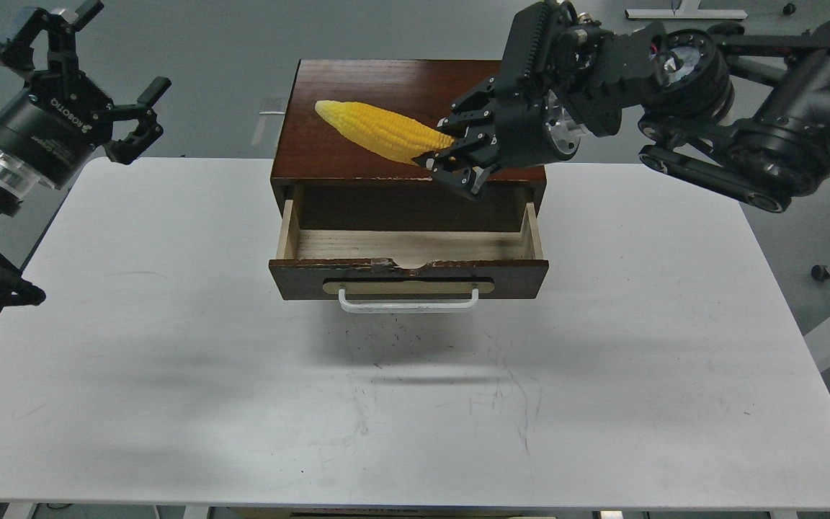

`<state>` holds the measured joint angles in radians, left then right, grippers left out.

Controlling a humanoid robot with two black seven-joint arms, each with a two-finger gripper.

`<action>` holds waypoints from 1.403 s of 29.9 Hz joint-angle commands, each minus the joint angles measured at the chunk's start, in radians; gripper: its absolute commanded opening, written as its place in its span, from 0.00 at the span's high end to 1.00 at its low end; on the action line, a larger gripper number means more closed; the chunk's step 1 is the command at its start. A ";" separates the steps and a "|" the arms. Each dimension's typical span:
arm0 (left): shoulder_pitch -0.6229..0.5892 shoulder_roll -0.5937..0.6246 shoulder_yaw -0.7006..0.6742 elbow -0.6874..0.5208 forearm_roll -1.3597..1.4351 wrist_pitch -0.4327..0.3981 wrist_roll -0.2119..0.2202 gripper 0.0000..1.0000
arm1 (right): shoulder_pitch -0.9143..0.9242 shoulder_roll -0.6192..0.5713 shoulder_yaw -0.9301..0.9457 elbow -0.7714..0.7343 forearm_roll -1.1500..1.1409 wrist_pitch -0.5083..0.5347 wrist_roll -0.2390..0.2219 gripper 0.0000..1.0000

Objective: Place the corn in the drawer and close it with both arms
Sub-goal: 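Lift the corn with the right gripper over the box toward the open drawer, then lower the corn into the drawer and open the right gripper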

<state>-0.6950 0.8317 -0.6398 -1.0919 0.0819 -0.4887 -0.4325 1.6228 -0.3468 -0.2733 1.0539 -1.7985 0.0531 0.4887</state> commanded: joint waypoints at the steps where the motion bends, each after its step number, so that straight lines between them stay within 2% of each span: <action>1: 0.000 0.006 0.000 -0.005 0.004 0.000 0.000 0.00 | -0.001 0.028 -0.046 0.000 -0.039 -0.030 0.000 0.85; 5: 0.000 0.007 0.000 -0.005 0.004 0.000 0.000 0.00 | -0.001 0.072 -0.073 0.000 -0.050 -0.036 0.000 0.85; 9: 0.000 0.007 0.000 -0.005 0.004 0.000 0.000 0.00 | -0.003 0.109 -0.095 -0.014 -0.082 -0.036 0.000 0.79; 15: 0.002 0.007 -0.001 -0.008 0.004 0.000 0.000 0.00 | -0.018 0.124 -0.115 -0.025 -0.088 -0.038 0.000 0.75; 20: 0.002 0.009 -0.001 -0.008 0.005 0.000 0.000 0.00 | -0.020 0.124 -0.113 -0.025 -0.088 -0.038 0.000 0.58; 21: 0.002 0.009 -0.001 -0.008 0.005 0.000 0.000 0.00 | -0.020 0.124 -0.113 -0.025 -0.088 -0.038 0.000 0.51; 28: 0.002 0.009 -0.001 -0.008 0.005 0.000 0.000 0.00 | -0.020 0.123 -0.112 -0.023 -0.087 -0.047 0.000 0.29; 29: 0.002 0.009 -0.001 -0.008 0.005 0.000 0.000 0.00 | -0.021 0.121 -0.112 -0.023 -0.087 -0.055 0.000 0.23; 31: 0.002 0.009 -0.001 -0.008 0.005 0.000 0.000 0.00 | -0.021 0.118 -0.112 -0.023 -0.087 -0.065 0.000 0.20; 34: 0.002 0.010 -0.001 -0.008 0.005 0.000 0.000 0.00 | -0.021 0.115 -0.107 -0.021 -0.085 -0.070 0.000 0.19; 36: 0.002 0.009 -0.001 -0.008 0.005 0.000 0.000 0.00 | -0.018 0.114 -0.096 -0.020 -0.071 -0.075 0.000 0.11; 37: 0.002 0.009 -0.001 -0.008 0.005 0.000 0.000 0.00 | -0.015 0.114 -0.090 -0.018 -0.067 -0.075 0.000 0.11; 42: 0.002 0.009 -0.001 -0.008 0.005 0.000 0.000 0.00 | -0.003 0.062 0.002 -0.015 -0.003 -0.068 0.000 0.05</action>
<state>-0.6934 0.8412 -0.6412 -1.0999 0.0875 -0.4887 -0.4325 1.6120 -0.2564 -0.3166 1.0371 -1.8493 -0.0207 0.4887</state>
